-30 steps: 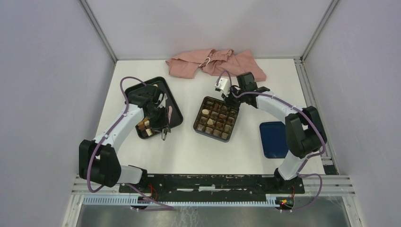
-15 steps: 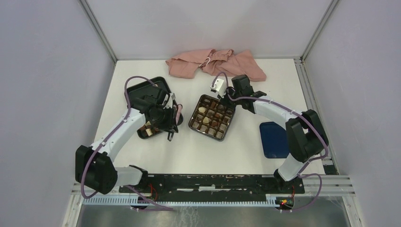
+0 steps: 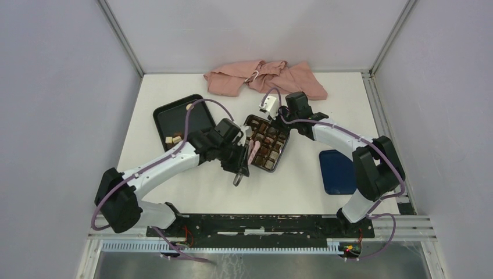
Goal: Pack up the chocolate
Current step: Place the fake chocolate in the packing box, then adjust the packing box at the center of the board.
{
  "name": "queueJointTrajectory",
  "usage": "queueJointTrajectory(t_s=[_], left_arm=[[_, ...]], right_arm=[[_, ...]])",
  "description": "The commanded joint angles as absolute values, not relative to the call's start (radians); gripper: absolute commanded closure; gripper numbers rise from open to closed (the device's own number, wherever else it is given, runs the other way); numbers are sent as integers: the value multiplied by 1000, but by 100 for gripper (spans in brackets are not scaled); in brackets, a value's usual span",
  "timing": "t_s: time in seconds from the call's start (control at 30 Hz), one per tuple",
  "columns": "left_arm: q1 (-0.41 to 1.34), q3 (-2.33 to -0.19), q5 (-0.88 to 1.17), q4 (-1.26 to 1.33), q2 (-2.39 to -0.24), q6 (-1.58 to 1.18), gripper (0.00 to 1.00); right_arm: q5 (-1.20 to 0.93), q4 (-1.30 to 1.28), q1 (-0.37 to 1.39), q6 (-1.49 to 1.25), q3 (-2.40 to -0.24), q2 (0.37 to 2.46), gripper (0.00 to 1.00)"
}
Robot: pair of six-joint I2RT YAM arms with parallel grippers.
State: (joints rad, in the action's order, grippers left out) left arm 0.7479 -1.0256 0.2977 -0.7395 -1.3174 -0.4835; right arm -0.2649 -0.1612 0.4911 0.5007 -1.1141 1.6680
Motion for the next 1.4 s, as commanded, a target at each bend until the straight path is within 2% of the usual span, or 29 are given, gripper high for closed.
queueJointTrajectory(t_s=[0.0, 0.63, 0.83, 1.07, 1.37], left_arm=[[828, -1085, 283, -653, -1401, -565, 80], [946, -1253, 187, -703, -1656, -537, 75], [951, -1271, 158, -733, -1685, -535, 71], [968, -1285, 123, -765, -1702, -531, 60], [971, -1289, 96, -769, -1700, -533, 57]], right_arm=[[-269, -92, 497, 489, -1118, 1621, 100], [-300, -112, 489, 492, -1123, 1645, 100], [-305, -114, 485, 492, -1123, 1649, 100], [-310, -115, 480, 492, -1124, 1649, 100], [-319, -117, 474, 488, -1125, 1648, 100]])
